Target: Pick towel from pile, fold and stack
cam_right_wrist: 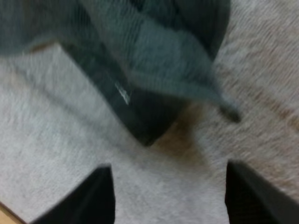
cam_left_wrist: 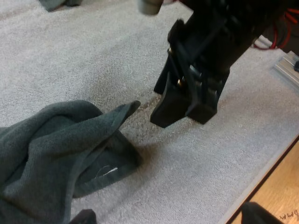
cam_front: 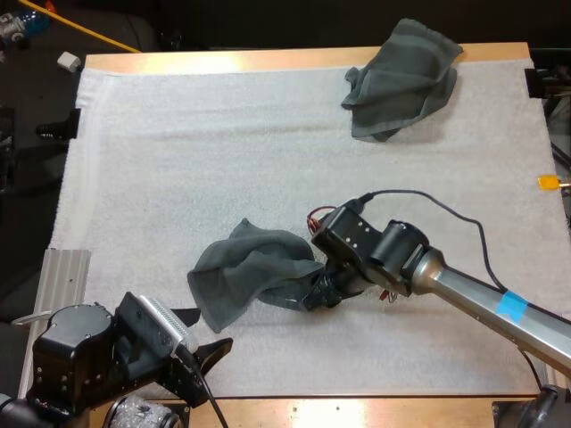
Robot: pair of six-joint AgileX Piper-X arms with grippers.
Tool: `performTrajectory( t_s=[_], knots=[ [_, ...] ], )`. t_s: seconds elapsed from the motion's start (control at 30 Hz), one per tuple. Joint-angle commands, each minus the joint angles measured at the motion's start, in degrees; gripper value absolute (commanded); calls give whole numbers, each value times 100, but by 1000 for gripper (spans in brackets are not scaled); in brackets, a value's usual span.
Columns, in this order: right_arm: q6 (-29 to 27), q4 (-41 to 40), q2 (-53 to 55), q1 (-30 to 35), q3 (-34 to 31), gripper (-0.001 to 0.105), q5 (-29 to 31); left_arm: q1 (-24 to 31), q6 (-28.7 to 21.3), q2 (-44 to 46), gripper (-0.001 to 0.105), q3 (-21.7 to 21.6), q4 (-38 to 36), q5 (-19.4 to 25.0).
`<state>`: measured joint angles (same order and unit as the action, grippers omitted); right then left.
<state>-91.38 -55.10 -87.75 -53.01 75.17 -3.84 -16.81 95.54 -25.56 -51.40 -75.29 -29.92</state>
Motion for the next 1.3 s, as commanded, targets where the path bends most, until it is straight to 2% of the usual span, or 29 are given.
performTrajectory(
  t_s=[0.0, 0.23, 0.5, 0.87, 1.0, 1.07, 1.23, 1.27],
  knots=[
    [140, 386, -90, -118, -222, 51, -198, -8, 20, 2, 60, -23, -27, 15],
    [391, 869, -299, -189, -398, 50, -190, -23, 32, 0, 60, 52, -77, 36],
    [966, 1479, -760, -200, -623, 50, -312, -24, 25, -5, 60, 144, -144, 192],
    [1358, 1831, -1430, -203, -597, 50, -347, -22, 19, -18, 60, 92, -180, 138],
    [1482, 1933, -1545, -208, -617, 43, -385, -21, 16, -14, 60, 82, -208, 139],
    [1473, 1945, -1506, -211, -581, 46, -293, -29, 27, 0, 60, 111, -121, 157],
    [1554, 1987, -1479, -230, -572, 5, -218, -28, 12, -12, 60, 111, -126, 159],
    [1564, 1989, -1473, -229, -574, 0, -211, -34, 19, -11, 60, 118, -130, 158]
  ],
)
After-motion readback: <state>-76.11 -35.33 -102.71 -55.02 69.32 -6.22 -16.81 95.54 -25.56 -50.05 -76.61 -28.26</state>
